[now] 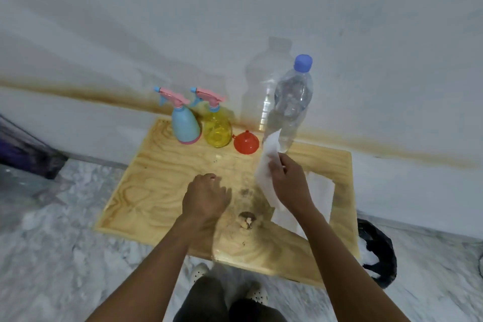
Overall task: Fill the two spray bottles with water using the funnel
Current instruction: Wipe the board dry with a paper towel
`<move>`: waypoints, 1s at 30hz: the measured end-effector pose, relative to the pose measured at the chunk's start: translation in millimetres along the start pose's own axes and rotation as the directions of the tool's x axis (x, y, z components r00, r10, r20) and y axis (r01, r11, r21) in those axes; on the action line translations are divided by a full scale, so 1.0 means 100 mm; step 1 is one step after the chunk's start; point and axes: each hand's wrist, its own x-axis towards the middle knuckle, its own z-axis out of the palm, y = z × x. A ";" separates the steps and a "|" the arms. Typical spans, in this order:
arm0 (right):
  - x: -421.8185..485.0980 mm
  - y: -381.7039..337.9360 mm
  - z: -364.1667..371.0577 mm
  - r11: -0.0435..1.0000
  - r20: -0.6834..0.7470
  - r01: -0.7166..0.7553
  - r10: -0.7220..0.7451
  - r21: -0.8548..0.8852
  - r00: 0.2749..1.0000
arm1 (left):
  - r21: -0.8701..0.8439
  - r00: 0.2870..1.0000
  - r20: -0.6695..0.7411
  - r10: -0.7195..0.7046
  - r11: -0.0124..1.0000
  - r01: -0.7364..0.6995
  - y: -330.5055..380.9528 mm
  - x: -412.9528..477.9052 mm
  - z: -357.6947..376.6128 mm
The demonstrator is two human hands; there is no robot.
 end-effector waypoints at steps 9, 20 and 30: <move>0.44 -0.10 1.40 0.941 0.206 0.213 -0.161 -0.263 0.965 | 0.357 0.979 -0.182 -0.089 0.922 0.150 -1.22 0.58 -0.72; 0.80 0.06 2.63 0.706 0.425 0.337 -0.057 -0.623 0.903 | 0.423 0.990 0.095 -0.106 0.904 0.057 -1.66 0.91 -1.21; 0.88 -0.06 3.19 0.708 0.659 0.570 -0.196 -0.417 0.726 | 0.425 0.987 0.148 -0.062 0.905 -0.006 -1.80 0.93 -1.29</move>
